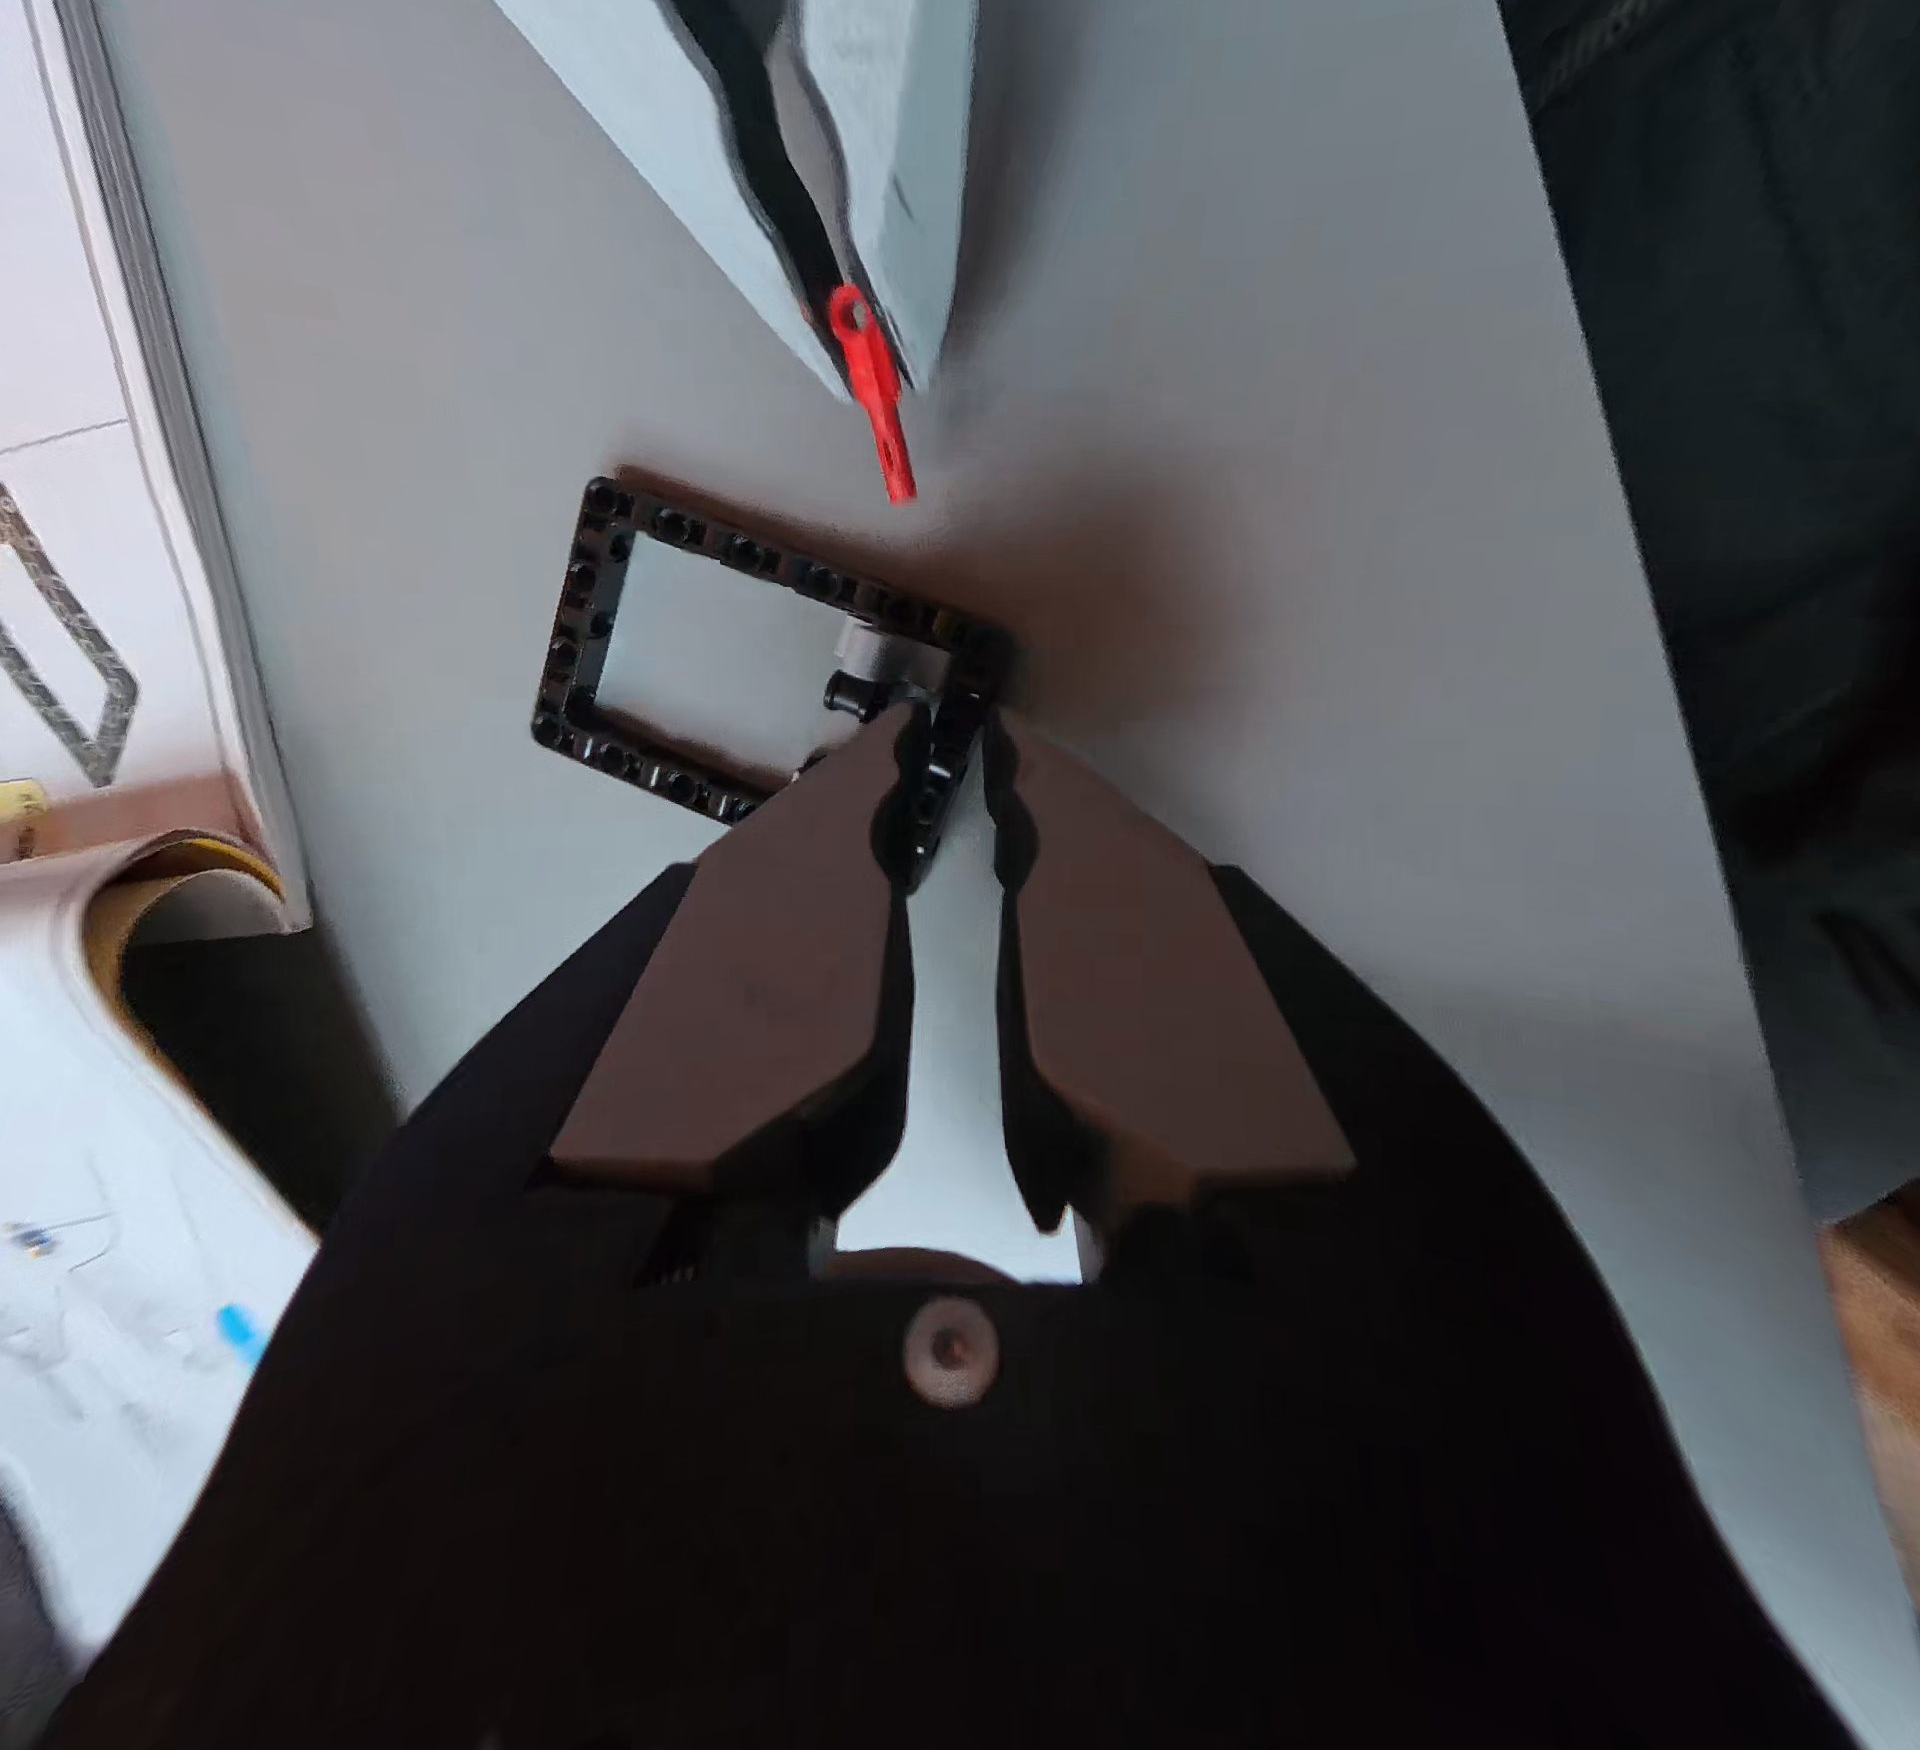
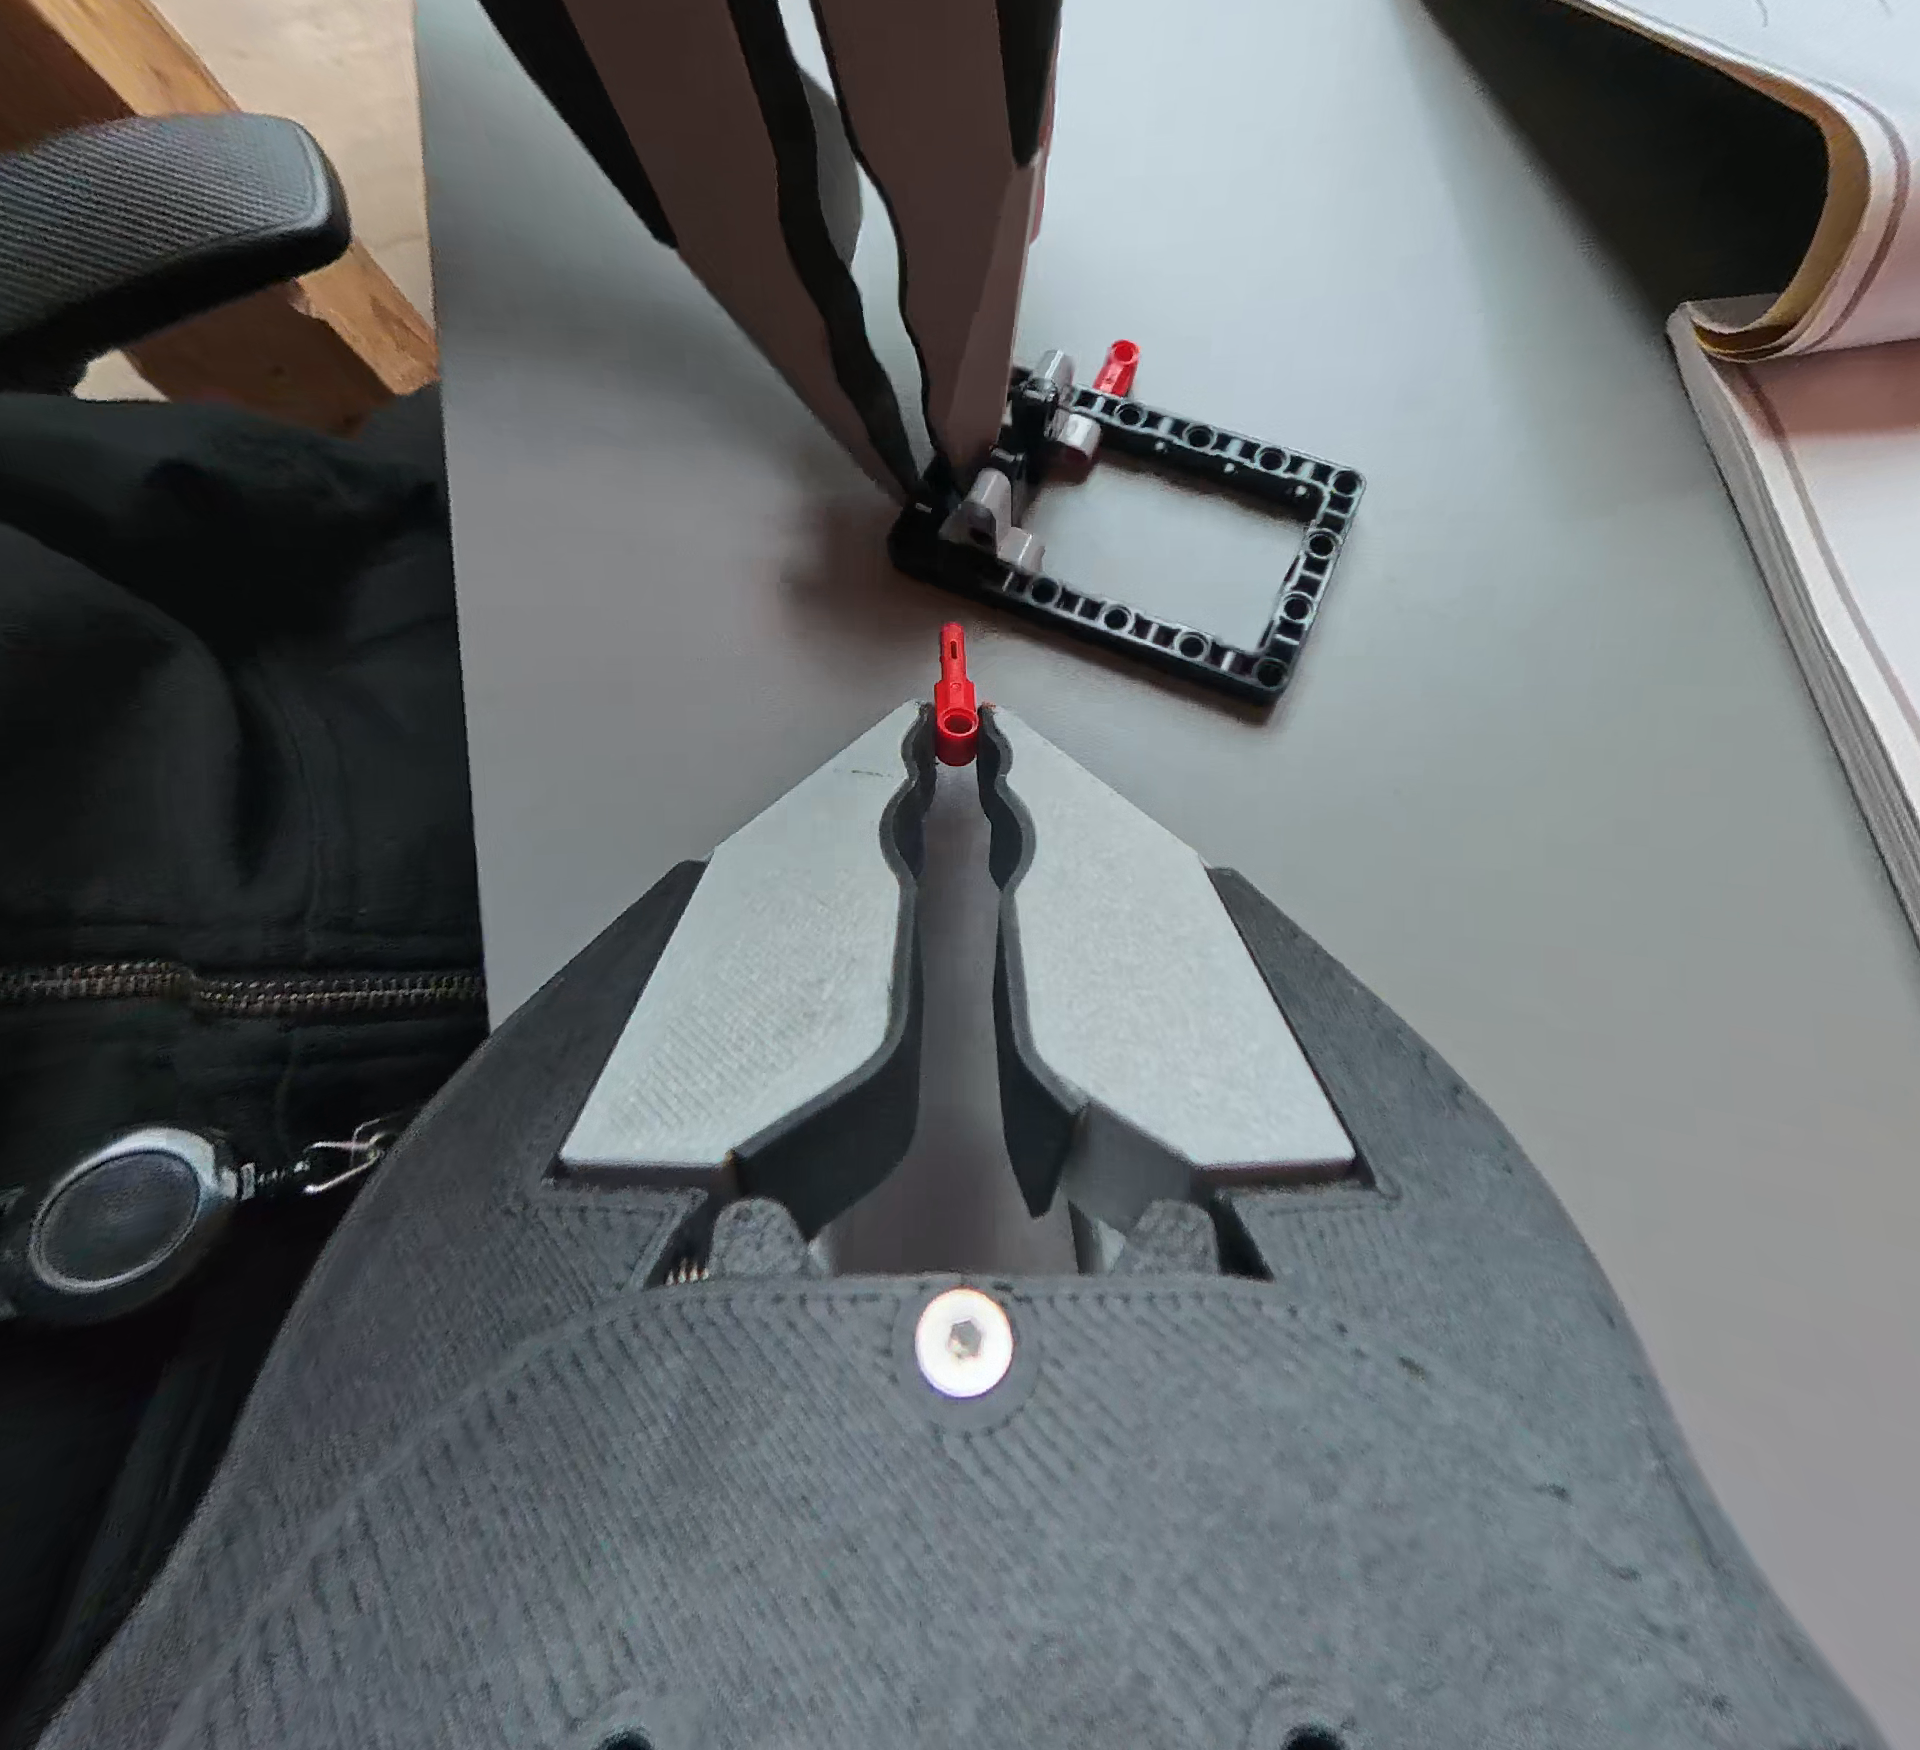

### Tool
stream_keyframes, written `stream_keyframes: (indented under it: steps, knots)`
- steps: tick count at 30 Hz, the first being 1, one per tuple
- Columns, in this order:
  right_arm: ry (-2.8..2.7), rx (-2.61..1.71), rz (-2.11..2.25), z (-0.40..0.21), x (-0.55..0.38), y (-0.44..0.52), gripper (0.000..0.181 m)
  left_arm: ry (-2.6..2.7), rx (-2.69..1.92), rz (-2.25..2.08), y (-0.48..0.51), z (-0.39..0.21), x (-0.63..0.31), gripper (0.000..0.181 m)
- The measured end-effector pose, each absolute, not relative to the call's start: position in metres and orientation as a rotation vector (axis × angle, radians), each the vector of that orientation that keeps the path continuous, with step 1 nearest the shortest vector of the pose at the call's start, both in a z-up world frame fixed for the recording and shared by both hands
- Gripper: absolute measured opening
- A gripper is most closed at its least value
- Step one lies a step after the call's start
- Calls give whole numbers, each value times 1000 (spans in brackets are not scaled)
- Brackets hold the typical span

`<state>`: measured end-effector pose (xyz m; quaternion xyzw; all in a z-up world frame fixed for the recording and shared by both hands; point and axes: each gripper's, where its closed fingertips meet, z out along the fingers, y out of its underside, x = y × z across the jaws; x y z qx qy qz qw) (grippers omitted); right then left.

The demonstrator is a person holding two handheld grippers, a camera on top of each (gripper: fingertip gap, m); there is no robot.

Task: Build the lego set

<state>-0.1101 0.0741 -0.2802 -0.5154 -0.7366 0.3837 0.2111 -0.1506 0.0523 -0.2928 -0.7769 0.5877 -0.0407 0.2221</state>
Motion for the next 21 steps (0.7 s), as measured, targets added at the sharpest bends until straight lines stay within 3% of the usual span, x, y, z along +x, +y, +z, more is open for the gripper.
stream_keyframes:
  steps: [9,21]
  knots:
    - [-2029,-1387,1072,-275,-94,80,5,1255,-2143,-226,56,-286,-115,6]
    - [-1977,-1226,1352,-215,-81,67,4,550,-1710,-799,17,-204,-113,7]
